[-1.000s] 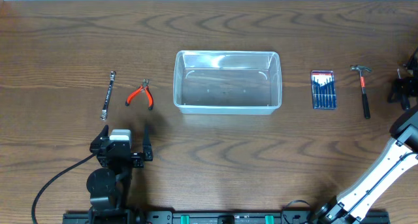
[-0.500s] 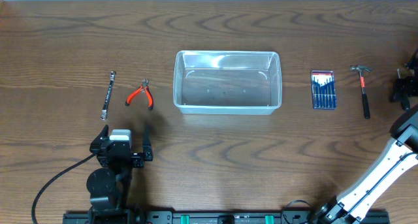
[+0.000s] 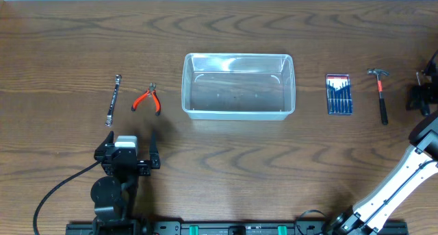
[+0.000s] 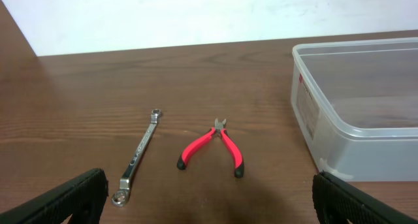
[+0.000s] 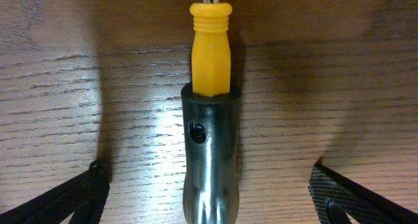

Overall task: Pack container
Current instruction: 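Lower the right gripper and close it on the screwdriver's black handle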

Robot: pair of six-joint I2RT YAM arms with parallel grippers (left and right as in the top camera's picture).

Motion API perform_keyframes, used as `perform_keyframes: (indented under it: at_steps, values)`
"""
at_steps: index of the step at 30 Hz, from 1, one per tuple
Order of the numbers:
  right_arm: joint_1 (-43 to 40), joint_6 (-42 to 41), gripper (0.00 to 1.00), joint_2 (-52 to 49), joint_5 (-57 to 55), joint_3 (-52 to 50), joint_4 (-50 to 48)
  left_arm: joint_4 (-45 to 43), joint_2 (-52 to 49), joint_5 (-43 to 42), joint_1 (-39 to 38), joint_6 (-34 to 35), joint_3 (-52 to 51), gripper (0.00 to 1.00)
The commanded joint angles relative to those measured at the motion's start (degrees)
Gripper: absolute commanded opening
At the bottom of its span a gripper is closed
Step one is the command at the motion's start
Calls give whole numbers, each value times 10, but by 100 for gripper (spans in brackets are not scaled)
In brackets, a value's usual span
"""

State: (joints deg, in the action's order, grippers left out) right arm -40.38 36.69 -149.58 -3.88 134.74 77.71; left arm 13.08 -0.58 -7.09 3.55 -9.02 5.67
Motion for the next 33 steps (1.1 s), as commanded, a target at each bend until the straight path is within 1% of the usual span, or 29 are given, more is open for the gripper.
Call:
perform_keyframes:
  at_steps: [1, 15, 21, 33]
  values:
    - [5, 6, 99, -5, -22, -19, -9, 5, 3, 4, 2, 1, -14, 98]
    - [44, 6, 99, -5, -58, -19, -47, 5, 3, 4, 2, 1, -14, 98]
    - [40, -4, 99, -5, -55, -19, -42, 5, 3, 4, 2, 1, -14, 98]
    - [15, -10, 99, -5, -2, -19, -38, 5, 3, 4, 2, 1, -14, 98]
